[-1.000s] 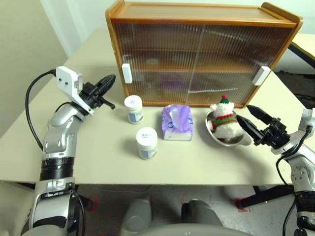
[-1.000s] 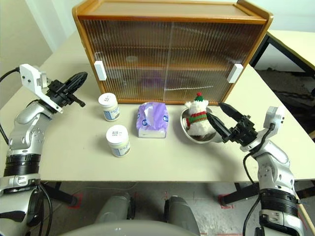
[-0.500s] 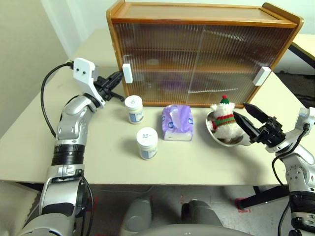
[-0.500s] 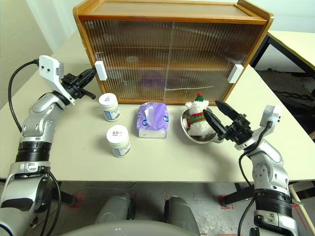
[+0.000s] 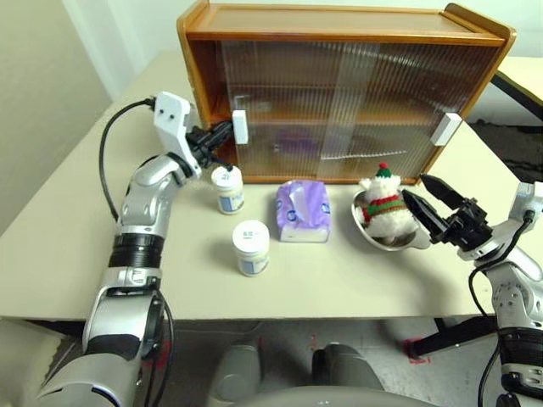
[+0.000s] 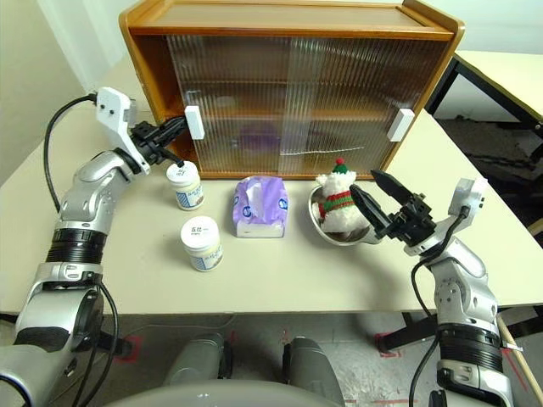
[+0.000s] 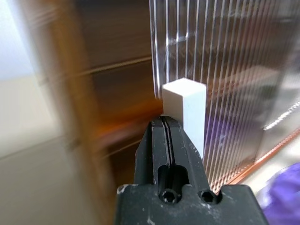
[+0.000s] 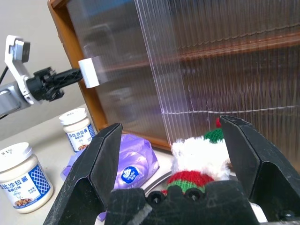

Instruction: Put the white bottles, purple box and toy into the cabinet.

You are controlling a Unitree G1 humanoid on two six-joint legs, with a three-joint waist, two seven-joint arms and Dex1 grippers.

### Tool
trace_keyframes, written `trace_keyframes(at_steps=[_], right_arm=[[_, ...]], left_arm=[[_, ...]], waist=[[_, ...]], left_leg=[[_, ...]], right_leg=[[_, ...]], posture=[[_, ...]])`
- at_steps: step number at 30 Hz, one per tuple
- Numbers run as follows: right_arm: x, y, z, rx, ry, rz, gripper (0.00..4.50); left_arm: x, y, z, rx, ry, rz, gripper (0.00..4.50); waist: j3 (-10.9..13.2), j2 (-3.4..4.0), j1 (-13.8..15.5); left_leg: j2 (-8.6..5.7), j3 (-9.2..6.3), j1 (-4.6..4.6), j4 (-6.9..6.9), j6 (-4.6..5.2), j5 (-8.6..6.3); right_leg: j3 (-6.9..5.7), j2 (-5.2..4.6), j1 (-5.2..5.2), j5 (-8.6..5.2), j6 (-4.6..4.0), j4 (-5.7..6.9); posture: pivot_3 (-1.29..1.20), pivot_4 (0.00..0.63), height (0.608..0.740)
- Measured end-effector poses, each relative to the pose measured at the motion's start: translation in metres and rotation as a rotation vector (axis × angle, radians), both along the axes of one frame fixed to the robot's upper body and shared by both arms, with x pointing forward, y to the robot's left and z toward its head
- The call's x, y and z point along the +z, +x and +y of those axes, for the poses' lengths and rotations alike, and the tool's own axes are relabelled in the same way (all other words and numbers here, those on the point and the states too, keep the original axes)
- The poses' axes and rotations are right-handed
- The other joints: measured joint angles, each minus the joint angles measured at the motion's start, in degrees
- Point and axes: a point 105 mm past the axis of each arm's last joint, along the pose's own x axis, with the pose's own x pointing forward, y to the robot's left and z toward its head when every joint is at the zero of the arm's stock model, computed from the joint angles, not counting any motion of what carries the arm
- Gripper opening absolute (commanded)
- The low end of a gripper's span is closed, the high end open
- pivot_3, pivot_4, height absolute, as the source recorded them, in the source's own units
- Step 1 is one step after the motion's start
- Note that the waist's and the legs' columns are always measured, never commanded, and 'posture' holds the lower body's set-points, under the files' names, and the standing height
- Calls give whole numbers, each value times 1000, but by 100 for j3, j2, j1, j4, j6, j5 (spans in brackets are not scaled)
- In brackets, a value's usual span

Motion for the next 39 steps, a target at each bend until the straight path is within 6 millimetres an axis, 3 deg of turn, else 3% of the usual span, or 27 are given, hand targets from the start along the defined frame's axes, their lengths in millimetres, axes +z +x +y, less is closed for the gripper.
trace_keyframes(at_steps=[17,28,31,34,39], right_arm=[[2,-14,19,104,-54,-39,4500],[6,-24,50,307,-74,-63,4500],[7,-23,57,327,-75,-58,4500],[13,-21,61,337,-80,-71,4500],[20,-14,68,367,-81,-86,4500]], left_arm=[[-18,6,-92,-234,-24,74,51],[-18,7,-104,-260,-11,70,51],[1,1,-95,-267,22,13,51],[24,-12,-85,-286,49,-33,660],[27,-41,-54,-307,55,51,2610]], waist=[[1,1,-400],[3,2,-421],[12,2,-445],[14,11,-470],[22,17,-486]], left_leg=[[-5,-9,2,12,0,0],[-9,-15,-15,57,4,-5],[-5,-16,-15,57,-2,-8],[1,-12,-7,53,-3,-8],[3,-17,7,55,1,-6]], right_leg=[[0,7,8,-3,11,2],[-9,0,14,8,30,2],[-5,1,11,10,32,3],[0,5,12,7,27,10],[-2,6,9,-4,11,46]], posture=[[-7,0,740],[16,0,740],[34,0,740],[60,0,740],[105,0,740]])
